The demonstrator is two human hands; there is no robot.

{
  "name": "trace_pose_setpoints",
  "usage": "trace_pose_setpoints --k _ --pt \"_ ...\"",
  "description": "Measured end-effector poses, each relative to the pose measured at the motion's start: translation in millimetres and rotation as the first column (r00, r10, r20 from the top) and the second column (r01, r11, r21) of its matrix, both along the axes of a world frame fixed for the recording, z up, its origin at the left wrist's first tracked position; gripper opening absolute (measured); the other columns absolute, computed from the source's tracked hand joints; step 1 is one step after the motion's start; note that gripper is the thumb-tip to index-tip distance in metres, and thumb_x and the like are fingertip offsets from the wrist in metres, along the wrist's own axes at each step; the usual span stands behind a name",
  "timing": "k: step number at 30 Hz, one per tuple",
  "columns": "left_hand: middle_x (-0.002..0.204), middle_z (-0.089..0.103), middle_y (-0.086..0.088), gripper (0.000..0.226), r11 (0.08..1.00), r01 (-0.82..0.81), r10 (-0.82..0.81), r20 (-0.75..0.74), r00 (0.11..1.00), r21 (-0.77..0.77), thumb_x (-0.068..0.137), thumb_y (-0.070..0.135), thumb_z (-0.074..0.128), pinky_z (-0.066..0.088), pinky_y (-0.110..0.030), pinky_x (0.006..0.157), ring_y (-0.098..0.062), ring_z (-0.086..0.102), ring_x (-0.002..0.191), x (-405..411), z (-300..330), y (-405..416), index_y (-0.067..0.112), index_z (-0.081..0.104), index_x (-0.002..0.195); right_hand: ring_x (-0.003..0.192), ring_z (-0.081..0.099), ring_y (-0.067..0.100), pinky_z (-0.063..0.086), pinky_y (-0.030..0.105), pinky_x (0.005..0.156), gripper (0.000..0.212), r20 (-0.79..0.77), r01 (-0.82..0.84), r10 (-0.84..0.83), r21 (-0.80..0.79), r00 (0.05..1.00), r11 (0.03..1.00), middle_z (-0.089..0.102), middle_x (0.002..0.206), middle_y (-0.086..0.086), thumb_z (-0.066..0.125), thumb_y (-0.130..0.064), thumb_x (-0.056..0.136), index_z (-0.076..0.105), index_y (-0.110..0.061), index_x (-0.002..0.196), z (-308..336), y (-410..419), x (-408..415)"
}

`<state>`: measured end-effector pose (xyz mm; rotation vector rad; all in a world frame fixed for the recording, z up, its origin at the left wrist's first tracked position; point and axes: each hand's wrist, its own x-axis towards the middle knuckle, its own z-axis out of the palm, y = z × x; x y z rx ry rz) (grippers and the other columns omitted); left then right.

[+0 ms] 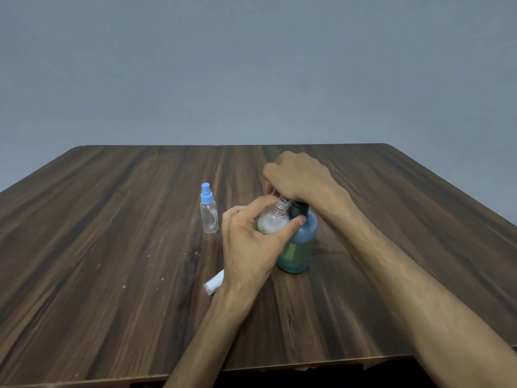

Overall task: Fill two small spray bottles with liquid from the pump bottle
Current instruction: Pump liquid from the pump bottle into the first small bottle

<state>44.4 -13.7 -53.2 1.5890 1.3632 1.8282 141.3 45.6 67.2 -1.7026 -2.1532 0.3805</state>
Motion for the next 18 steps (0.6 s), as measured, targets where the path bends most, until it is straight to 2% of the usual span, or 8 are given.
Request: trace_pose_setpoints --k 4,7,11,15,18 --pt "0.095 0.081 0.015 0.035 1.0 0.007 -0.007 0.0 1.0 0.003 0.071 0.061 0.088 0.063 -0.055 0.09 -0.043 0.072 0.108 0.2 -0.7 -0.8 0.041 0.081 0.098 0.085 0.07 0.026 0.051 0.037 0.075 0.036 -0.049 0.02 -0.016 0.08 0.999 0.997 0.077 0.088 0.001 0.046 -0.033 0.092 0.078 -0.016 0.091 2.3 0.8 0.7" --pt "0.094 0.081 0.014 0.035 1.0 -0.005 0.005 0.006 1.0 0.001 0.071 0.06 0.089 0.062 -0.056 0.09 -0.04 0.073 0.107 0.2 -1.3 0.8 0.04 0.081 0.098 0.092 0.068 0.028 0.05 0.039 0.079 0.037 0.009 0.01 -0.01 0.009 1.0 1.0 0.077 0.096 0.003 0.045 -0.034 0.091 0.078 -0.018 0.098 0.8 0.2 -0.5" --pt "0.095 0.081 0.014 0.035 1.0 0.005 -0.005 -0.003 1.0 0.012 0.071 0.061 0.089 0.062 -0.054 0.09 -0.041 0.073 0.107 0.1 -1.7 -0.6 0.041 0.08 0.099 0.089 0.071 0.026 0.055 0.04 0.083 0.037 -0.039 0.009 -0.007 0.052 0.999 0.999 0.078 0.092 0.001 0.044 -0.034 0.091 0.077 -0.017 0.093 3.3 -1.1 1.6" --pt "0.092 0.081 0.016 0.036 1.0 -0.004 0.004 -0.008 1.0 0.023 0.071 0.059 0.089 0.063 -0.055 0.089 -0.034 0.075 0.104 -0.1 0.4 -0.7 0.038 0.08 0.099 0.089 0.069 0.026 0.054 0.04 0.082 0.038 0.025 -0.009 0.01 -0.041 1.0 0.999 0.077 0.095 0.002 0.045 -0.033 0.091 0.078 -0.017 0.097 3.4 -3.1 -0.4" --pt "0.094 0.081 0.018 0.036 1.0 -0.001 0.001 -0.006 1.0 0.018 0.072 0.06 0.089 0.062 -0.055 0.091 -0.04 0.074 0.107 0.6 -1.0 -2.3 0.04 0.08 0.101 0.087 0.073 0.025 0.059 0.042 0.087 0.042 -0.04 -0.003 0.003 0.005 0.999 1.0 0.079 0.09 0.0 0.042 -0.038 0.086 0.078 -0.016 0.092 8.1 -2.8 1.4"
